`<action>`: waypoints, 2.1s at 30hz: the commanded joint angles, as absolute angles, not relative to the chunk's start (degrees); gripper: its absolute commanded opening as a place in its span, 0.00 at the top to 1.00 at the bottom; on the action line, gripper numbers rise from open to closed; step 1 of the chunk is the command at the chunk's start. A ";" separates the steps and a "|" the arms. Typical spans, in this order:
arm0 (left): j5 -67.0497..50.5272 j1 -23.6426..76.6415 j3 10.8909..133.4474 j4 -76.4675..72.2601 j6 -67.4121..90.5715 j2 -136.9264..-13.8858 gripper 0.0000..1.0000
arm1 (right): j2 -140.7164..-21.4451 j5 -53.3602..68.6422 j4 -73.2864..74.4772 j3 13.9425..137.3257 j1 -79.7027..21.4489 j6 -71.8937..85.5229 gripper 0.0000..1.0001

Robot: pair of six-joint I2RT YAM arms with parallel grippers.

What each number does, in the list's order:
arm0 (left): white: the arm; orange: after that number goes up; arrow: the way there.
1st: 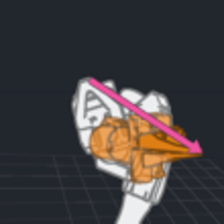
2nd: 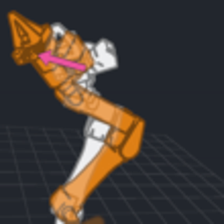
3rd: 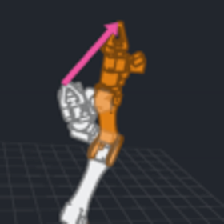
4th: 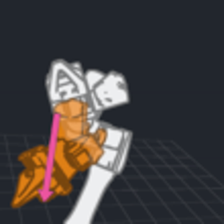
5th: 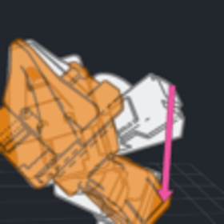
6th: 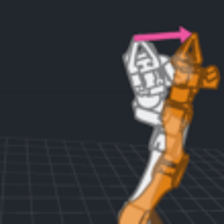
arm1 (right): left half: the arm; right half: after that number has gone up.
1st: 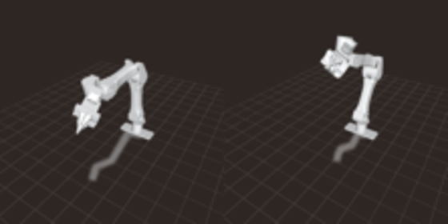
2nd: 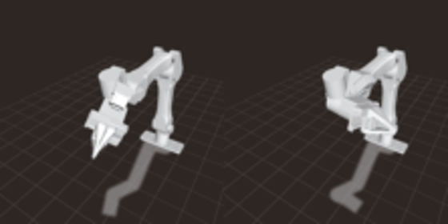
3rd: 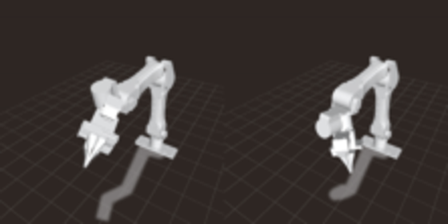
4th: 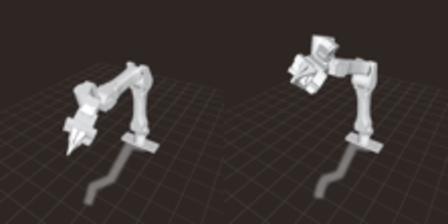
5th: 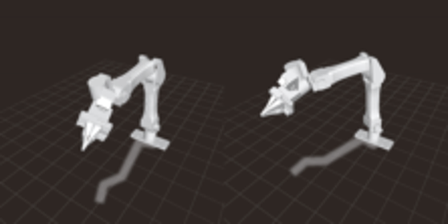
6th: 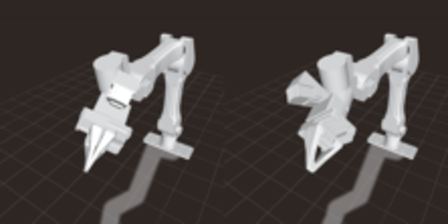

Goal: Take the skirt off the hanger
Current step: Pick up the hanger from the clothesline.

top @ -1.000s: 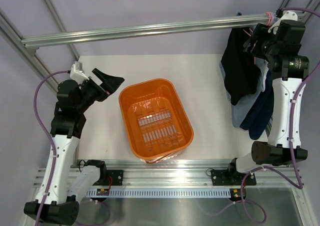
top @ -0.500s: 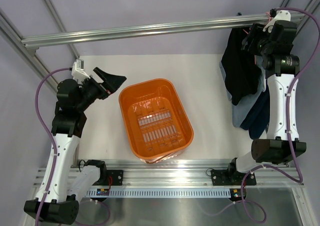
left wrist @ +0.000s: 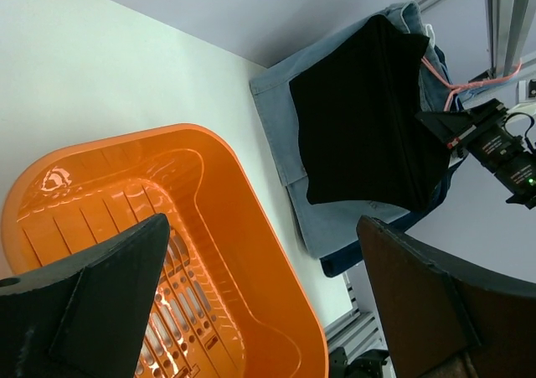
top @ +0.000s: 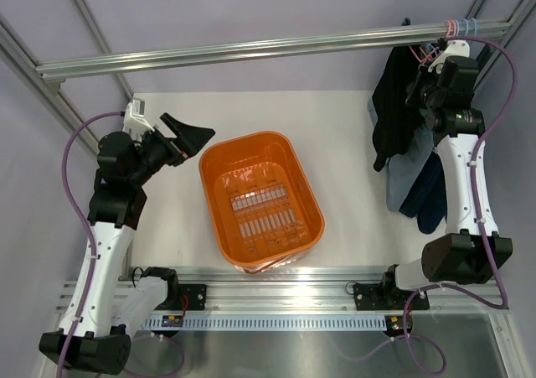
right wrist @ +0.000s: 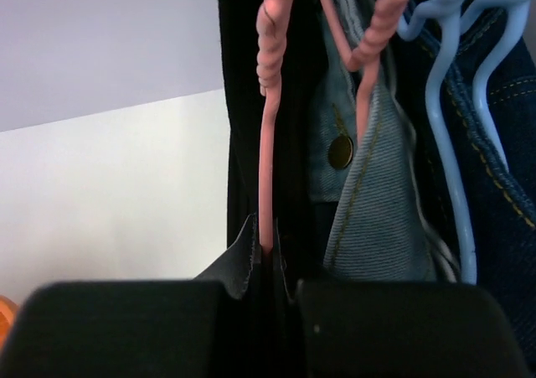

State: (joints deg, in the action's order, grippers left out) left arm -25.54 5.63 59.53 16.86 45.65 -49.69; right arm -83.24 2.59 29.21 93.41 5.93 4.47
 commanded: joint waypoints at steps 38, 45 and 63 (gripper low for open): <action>-6.34 45.50 90.17 29.61 26.29 -68.10 0.07 | -60.21 28.90 35.06 80.42 -10.70 15.20 1.00; 2.36 50.18 95.44 33.31 25.23 -69.61 0.12 | -56.25 30.67 41.91 80.77 -18.88 17.14 1.00; 19.86 64.16 116.08 40.69 22.25 -84.97 0.23 | -58.27 33.75 50.54 87.27 -25.22 16.61 1.00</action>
State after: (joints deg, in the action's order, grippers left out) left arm 16.40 62.52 110.06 40.84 24.80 -81.30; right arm -58.50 31.55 51.55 83.64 -24.56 15.90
